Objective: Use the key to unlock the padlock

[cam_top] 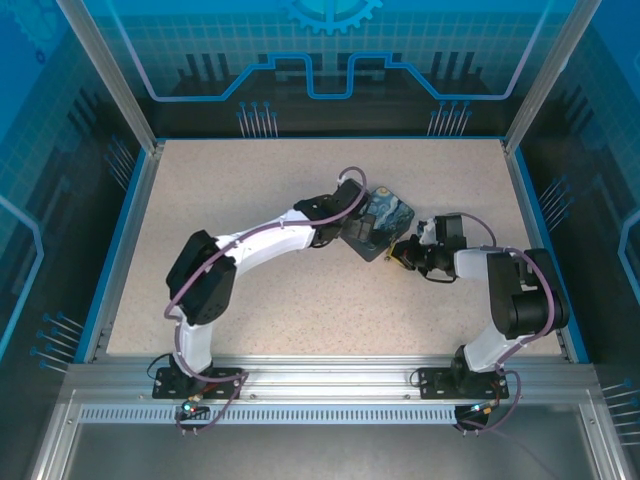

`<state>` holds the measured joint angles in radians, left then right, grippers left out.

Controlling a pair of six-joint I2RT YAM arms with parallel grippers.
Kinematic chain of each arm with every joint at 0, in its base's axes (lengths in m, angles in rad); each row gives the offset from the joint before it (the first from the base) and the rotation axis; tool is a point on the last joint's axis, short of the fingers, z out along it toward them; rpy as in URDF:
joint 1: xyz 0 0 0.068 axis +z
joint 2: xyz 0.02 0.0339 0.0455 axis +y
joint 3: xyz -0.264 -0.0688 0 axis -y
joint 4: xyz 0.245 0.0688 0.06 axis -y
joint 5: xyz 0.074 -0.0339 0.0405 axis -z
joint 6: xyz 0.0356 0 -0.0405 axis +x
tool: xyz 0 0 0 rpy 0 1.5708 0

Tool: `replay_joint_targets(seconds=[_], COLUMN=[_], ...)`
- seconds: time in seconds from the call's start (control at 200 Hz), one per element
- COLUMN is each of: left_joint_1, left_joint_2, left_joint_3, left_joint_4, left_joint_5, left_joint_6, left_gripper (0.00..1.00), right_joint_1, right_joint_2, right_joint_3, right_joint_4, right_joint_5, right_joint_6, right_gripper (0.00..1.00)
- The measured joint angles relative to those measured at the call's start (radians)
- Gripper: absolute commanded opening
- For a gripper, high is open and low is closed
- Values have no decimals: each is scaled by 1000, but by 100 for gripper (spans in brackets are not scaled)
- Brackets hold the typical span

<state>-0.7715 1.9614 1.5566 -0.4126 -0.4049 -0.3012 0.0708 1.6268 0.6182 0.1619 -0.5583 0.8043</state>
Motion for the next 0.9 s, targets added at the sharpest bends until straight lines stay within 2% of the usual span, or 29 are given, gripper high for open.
replay_joint_targets(seconds=[0.18,0.9], left_joint_1=[0,-3], left_joint_2=[81,87], left_joint_3=[8,-2], left_joint_4=[3,58], left_joint_5=[0,-10], left_joint_6=[20,42], left_gripper=[99,99], right_joint_1=[0,-48], right_joint_2=[-14,-21], right_joint_3=[-13,-12], right_joint_4=[-2,13], right_joint_5=[0,18], right_joint_6=[0,34], right_gripper=[0,0])
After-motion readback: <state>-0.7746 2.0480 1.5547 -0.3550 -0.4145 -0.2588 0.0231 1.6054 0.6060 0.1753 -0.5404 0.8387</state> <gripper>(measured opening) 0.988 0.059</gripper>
